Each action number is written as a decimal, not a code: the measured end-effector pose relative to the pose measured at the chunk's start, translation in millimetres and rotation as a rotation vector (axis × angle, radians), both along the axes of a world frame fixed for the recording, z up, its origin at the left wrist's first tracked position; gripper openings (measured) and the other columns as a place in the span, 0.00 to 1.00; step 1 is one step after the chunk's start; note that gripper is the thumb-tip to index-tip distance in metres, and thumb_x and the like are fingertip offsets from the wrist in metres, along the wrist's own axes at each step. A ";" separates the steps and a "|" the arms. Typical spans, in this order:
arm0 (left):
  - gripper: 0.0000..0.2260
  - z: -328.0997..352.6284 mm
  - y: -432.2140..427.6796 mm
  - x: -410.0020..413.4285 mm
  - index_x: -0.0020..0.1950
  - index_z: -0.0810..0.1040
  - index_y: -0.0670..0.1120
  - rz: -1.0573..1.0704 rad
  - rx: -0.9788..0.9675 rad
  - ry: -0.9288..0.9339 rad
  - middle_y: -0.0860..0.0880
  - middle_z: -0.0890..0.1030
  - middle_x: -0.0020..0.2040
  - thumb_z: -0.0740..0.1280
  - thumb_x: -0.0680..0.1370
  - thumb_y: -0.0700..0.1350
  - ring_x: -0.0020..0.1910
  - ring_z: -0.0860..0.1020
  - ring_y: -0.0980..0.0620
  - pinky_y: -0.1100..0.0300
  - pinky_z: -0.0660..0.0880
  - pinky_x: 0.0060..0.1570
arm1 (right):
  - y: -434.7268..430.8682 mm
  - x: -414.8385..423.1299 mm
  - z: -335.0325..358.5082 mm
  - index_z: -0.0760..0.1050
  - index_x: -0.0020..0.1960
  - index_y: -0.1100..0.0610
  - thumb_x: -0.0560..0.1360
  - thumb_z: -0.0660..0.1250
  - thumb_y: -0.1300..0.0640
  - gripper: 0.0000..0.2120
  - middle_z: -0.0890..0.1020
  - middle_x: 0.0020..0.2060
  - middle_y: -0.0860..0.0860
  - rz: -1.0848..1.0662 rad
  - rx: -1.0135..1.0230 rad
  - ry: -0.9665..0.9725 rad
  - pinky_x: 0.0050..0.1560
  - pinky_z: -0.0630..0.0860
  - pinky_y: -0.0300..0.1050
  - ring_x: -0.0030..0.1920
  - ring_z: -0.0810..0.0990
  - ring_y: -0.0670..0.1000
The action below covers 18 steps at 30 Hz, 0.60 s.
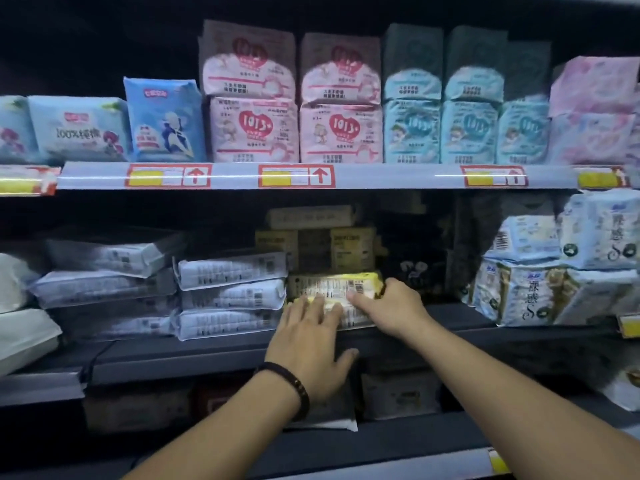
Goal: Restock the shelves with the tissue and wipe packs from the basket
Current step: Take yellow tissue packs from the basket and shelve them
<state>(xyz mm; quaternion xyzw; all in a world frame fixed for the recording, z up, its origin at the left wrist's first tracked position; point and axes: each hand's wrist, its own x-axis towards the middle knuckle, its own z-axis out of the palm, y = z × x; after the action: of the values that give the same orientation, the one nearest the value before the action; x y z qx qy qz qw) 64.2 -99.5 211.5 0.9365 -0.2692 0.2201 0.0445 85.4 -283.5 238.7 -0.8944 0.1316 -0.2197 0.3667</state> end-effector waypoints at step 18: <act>0.40 -3.0 2.9 0.4 0.85 0.42 0.49 0.104 0.230 0.018 0.41 0.39 0.85 0.52 0.81 0.68 0.83 0.36 0.38 0.39 0.42 0.81 | 8.2 -35.2 -2.4 0.73 0.71 0.55 0.79 0.73 0.46 0.25 0.80 0.62 0.53 -0.006 -0.040 -0.096 0.55 0.72 0.43 0.63 0.79 0.55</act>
<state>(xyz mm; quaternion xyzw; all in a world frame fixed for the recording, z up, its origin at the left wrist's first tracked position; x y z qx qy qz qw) 64.6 -96.5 208.5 0.9500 -0.2435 0.1815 -0.0725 50.2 -275.4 236.3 -0.8896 0.1119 -0.2662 0.3539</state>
